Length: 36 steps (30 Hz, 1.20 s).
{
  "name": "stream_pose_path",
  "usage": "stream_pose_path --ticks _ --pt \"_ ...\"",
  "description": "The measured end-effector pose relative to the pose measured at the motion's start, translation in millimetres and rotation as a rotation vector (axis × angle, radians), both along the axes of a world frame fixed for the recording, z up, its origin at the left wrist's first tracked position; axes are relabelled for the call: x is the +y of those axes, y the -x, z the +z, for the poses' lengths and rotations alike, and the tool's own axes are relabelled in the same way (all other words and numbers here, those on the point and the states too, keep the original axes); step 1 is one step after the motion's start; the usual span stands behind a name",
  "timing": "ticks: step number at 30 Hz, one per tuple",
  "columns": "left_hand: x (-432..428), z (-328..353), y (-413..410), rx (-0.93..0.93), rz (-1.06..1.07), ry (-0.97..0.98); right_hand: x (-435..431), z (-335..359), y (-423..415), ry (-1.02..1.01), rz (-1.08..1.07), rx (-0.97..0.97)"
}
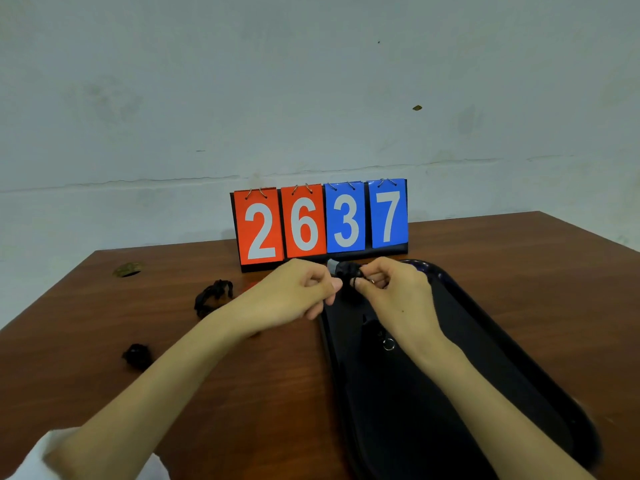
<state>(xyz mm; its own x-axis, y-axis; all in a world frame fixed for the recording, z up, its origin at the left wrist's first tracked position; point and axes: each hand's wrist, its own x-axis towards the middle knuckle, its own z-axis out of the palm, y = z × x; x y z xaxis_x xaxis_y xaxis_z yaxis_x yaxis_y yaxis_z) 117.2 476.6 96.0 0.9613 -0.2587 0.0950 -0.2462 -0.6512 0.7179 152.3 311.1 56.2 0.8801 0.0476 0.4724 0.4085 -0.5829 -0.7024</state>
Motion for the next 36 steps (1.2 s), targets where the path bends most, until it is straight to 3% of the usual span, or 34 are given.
stream_pose_path --ticks 7,13,19,25,30,36 --pt "11.5 11.1 -0.9 -0.099 -0.039 -0.02 6.8 -0.3 6.8 0.284 0.299 0.071" --pt "20.0 13.9 -4.2 -0.113 -0.017 -0.027 9.9 4.8 14.9 0.199 0.501 0.153" --pt "31.4 8.5 -10.6 -0.004 0.032 0.072 10.3 7.2 17.5 0.062 0.58 0.195" --pt "28.1 -2.5 -13.6 0.076 0.075 0.199 7.0 12.0 13.4 -0.178 0.501 0.128" --pt "17.6 -8.5 -11.2 0.165 -0.007 0.287 5.5 13.1 10.9 -0.382 0.441 0.161" --pt "10.0 -12.4 -11.5 0.093 0.05 0.179 5.5 10.4 7.7 -0.458 0.291 0.177"
